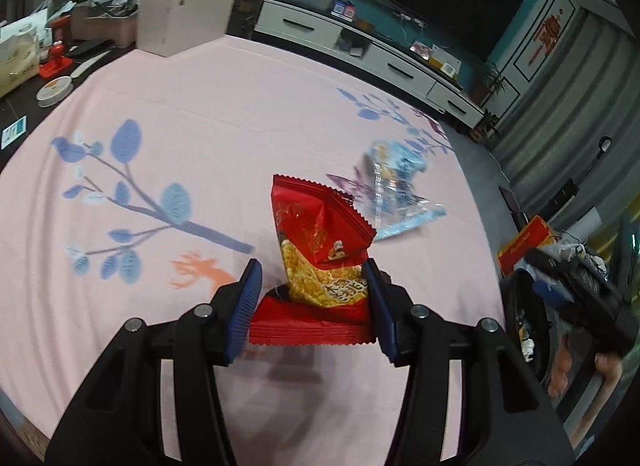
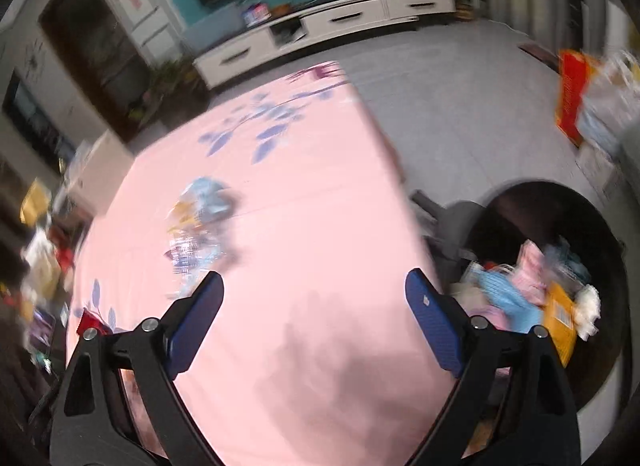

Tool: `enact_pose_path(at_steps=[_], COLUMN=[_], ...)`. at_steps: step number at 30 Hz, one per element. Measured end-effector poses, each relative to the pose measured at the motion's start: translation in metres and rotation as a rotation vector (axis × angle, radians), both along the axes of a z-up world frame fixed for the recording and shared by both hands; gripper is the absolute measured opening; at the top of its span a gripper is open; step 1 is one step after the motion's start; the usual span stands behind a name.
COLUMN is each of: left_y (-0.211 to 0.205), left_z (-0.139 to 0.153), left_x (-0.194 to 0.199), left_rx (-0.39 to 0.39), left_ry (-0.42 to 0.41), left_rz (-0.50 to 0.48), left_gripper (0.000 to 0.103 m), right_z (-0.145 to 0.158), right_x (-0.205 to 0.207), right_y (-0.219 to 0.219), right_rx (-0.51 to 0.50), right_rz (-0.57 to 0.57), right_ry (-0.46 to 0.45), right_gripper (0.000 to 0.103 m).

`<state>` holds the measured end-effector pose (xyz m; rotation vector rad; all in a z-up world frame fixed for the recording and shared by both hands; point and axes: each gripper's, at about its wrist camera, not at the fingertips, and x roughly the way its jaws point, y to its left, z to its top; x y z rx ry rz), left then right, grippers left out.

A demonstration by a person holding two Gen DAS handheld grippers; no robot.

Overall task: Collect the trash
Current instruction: 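Grasp the red snack bag with the left tool while the right tool grasps the clear plastic bag, then carry the red snack bag and clear plastic bag over the black bin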

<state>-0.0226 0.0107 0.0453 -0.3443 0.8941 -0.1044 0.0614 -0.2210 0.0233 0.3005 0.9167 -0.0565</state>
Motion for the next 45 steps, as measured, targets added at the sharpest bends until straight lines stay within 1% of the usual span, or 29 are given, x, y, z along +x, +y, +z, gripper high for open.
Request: enact_pose_path(at_steps=[4,5,7,8,11,12,14,16,18,19,20,21,23,25,26,27,30,35,38,41,45], left_y=[0.021,0.026,0.031,0.033,0.035,0.034,0.034,0.034,0.035,0.035,0.036,0.037,0.039,0.042,0.044,0.045,0.046,0.044,0.041,0.039,0.032], left_z=[-0.003,-0.006,-0.009,-0.009,-0.010,-0.008,-0.007,-0.005,-0.005,-0.005,-0.004,-0.005,-0.004,-0.004,-0.004,-0.004,-0.004,-0.003,-0.004,-0.005,-0.004], left_x=[0.001,0.002,0.004,0.005,0.004,0.003,0.001,0.001,0.000,0.000,0.000,0.000,0.000,-0.001,-0.001,-0.001,-0.001,-0.002,-0.001,-0.001,-0.004], left_rx=[0.024,0.028,0.025,0.022,0.021,0.023,0.020,0.020,0.017,0.012,0.005,0.000,-0.009,-0.017,-0.021,-0.026,-0.032,-0.023,-0.017,-0.016,0.005], left_ry=[-0.004,0.005,0.017,0.019,0.018,0.012,0.004,-0.004,-0.008,-0.009,-0.009,-0.009,-0.007,-0.007,-0.007,-0.008,-0.007,-0.010,-0.008,-0.004,-0.015], left_rz=[0.044,0.060,0.072,0.076,0.084,0.076,0.071,0.069,0.067,0.067,0.067,0.066,0.069,0.083,0.089,0.093,0.092,0.085,0.080,0.073,0.054], left_gripper=[0.053,0.053,0.053,0.053,0.053,0.053,0.053,0.053,0.053,0.053,0.053,0.053,0.053,0.053,0.053,0.053,0.053,0.053,0.053,0.053,0.053], right_z=[-0.006,-0.010,-0.017,-0.021,-0.037,-0.043,-0.050,-0.055,-0.058,-0.059,-0.061,-0.061,-0.062,-0.060,-0.059,-0.057,-0.049,-0.019,-0.004,0.003,0.004], right_x=[0.047,0.058,0.076,0.083,0.101,0.106,0.111,0.113,0.115,0.115,0.115,0.114,0.112,0.109,0.108,0.105,0.093,0.054,0.025,-0.004,-0.036], right_y=[0.061,0.074,0.094,0.102,0.123,0.127,0.129,0.128,0.126,0.123,0.122,0.120,0.117,0.114,0.112,0.110,0.108,0.106,0.106,0.107,0.099], right_rx=[-0.161,-0.184,-0.196,-0.204,-0.277,-0.311,-0.338,-0.328,-0.303,-0.281,-0.265,-0.240,-0.196,-0.190,-0.182,-0.156,-0.112,-0.072,-0.077,-0.084,-0.038], right_rz=[0.107,0.125,0.161,0.175,0.186,0.182,0.177,0.172,0.170,0.173,0.172,0.169,0.160,0.153,0.151,0.151,0.168,0.212,0.243,0.275,0.283], right_ry=[0.030,0.044,0.063,0.074,0.110,0.119,0.134,0.141,0.146,0.154,0.160,0.164,0.169,0.156,0.154,0.155,0.142,0.045,-0.009,-0.046,-0.061], right_gripper=[0.093,0.093,0.093,0.093,0.093,0.093,0.093,0.091,0.083,0.082,0.078,0.069,0.059,0.048,0.038,0.036,0.033,0.033,0.033,0.033,0.033])
